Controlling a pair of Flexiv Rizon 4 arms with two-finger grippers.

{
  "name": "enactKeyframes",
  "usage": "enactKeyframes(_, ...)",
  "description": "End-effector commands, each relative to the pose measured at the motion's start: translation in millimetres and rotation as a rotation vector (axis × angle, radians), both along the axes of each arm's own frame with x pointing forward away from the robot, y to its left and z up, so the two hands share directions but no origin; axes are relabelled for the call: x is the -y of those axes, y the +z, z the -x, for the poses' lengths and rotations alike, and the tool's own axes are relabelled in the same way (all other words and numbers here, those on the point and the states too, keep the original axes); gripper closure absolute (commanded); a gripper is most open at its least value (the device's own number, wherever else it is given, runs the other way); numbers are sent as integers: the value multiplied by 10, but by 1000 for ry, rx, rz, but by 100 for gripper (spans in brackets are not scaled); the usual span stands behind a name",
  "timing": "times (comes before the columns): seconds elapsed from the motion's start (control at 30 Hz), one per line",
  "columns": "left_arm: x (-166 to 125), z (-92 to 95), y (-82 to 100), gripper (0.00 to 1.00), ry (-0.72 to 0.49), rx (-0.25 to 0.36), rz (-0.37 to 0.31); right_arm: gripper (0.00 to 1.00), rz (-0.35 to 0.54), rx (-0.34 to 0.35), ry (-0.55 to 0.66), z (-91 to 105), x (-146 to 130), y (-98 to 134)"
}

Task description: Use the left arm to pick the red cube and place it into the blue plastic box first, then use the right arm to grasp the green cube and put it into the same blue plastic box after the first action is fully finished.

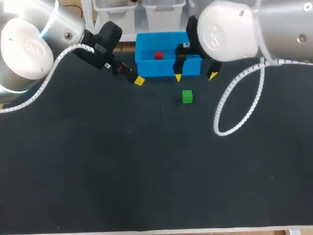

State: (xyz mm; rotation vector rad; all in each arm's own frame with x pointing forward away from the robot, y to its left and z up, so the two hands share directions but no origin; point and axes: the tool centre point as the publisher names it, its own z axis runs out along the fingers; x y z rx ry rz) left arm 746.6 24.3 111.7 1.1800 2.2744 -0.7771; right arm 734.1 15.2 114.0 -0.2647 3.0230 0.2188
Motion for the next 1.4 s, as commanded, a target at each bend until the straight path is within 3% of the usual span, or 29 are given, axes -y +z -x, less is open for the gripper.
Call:
enactKeyframes(0.03, -8, 4, -8, 0, -1, 3, 4, 0, 31, -27, -5, -63, -48, 2)
enactKeyframes(0.93, -8, 4, -8, 0, -1, 3, 4, 0, 48, -4, -28, -128, -72, 9)
enactKeyframes(1.07, -8, 4, -8, 0, -1, 3, 4, 0, 115, -12, -14, -138, -50, -41)
enactKeyframes(1.4, -8, 4, -8, 0, -1, 3, 4, 0, 149, -42, -21, -168, 26, -203)
